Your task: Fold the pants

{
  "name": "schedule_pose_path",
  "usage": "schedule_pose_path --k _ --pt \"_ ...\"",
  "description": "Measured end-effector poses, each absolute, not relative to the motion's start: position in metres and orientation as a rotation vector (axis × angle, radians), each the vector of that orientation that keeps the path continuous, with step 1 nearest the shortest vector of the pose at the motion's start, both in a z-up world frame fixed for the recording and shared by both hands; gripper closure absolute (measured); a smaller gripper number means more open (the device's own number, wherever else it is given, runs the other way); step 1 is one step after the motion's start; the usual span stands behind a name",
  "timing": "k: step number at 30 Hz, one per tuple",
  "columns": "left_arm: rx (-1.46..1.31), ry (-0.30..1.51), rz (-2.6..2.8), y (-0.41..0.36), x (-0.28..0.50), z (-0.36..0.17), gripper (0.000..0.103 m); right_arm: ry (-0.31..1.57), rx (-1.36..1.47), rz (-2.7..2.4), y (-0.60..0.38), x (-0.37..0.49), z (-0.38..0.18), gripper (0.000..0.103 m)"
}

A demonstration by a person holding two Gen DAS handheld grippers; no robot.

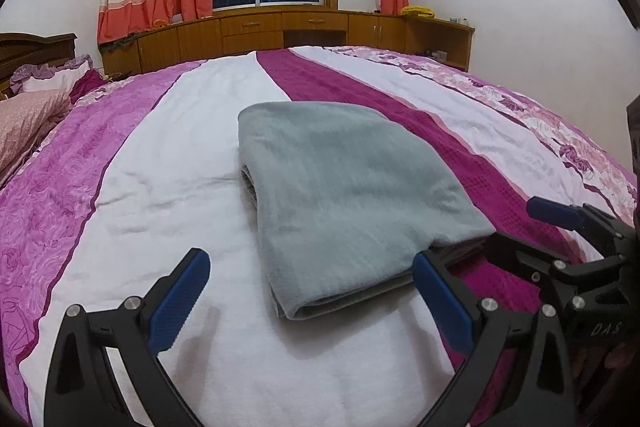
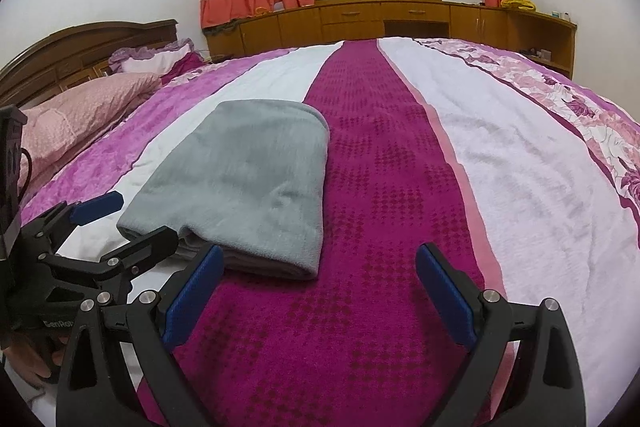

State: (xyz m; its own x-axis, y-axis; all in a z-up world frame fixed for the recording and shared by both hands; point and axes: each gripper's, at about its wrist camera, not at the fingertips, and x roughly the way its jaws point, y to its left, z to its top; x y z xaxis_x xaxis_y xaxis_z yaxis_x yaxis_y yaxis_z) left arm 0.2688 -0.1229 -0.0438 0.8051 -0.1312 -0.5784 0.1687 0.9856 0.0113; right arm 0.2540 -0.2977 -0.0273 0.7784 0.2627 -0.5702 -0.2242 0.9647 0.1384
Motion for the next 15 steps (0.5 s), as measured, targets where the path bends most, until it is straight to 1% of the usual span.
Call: schedule_pose_path --k 15 --pt "0.055 0.62 -0.161 -0.1225 0.268 -0.043 0.0 0.626 0.068 0.267 -0.2981 0.254 -0.0273 0.01"
